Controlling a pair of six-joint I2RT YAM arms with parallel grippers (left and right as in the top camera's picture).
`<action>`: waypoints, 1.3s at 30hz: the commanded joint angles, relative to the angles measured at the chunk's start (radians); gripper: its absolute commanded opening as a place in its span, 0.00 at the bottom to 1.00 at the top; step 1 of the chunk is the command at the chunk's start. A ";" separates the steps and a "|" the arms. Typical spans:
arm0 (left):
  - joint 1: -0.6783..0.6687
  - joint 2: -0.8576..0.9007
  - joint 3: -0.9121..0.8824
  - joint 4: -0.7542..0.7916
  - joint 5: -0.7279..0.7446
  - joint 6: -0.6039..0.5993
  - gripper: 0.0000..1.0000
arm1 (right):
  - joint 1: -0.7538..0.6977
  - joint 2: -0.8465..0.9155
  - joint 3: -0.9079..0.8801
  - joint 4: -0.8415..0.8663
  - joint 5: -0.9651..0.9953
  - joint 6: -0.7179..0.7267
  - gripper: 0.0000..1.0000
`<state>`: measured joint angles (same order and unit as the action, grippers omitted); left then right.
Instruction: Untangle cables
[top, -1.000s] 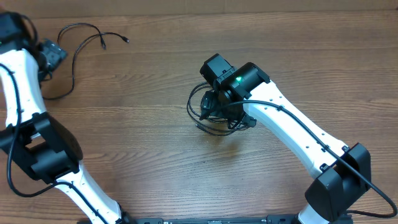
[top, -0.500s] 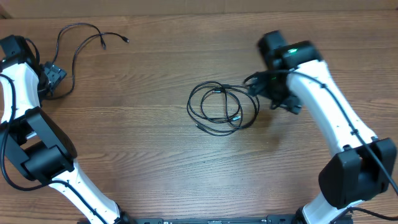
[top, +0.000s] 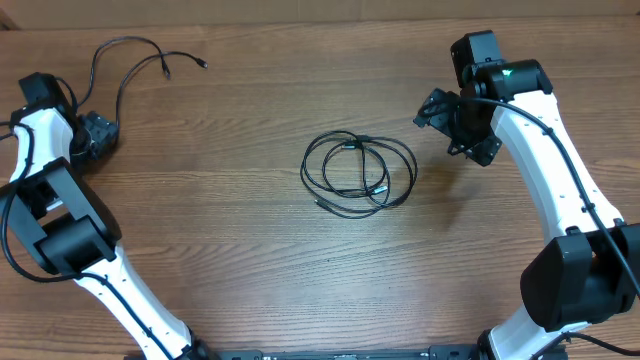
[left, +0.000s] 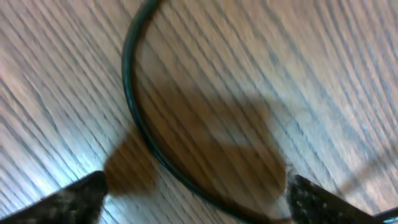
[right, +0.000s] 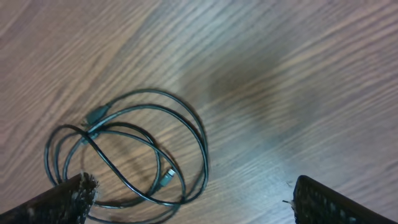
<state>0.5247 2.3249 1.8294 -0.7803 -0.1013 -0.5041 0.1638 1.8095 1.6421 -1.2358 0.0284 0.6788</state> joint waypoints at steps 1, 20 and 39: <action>0.025 0.018 -0.011 0.021 0.014 0.030 0.80 | -0.003 -0.001 -0.002 0.012 -0.005 -0.006 1.00; 0.025 0.134 -0.011 0.017 -0.090 0.221 0.08 | -0.003 -0.001 -0.002 0.013 -0.005 -0.006 1.00; 0.025 0.065 0.530 0.010 -0.093 0.328 0.04 | -0.003 -0.001 -0.002 0.013 -0.005 -0.006 1.00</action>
<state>0.5449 2.4237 2.2211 -0.7731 -0.1894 -0.0799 0.1638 1.8095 1.6421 -1.2263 0.0257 0.6773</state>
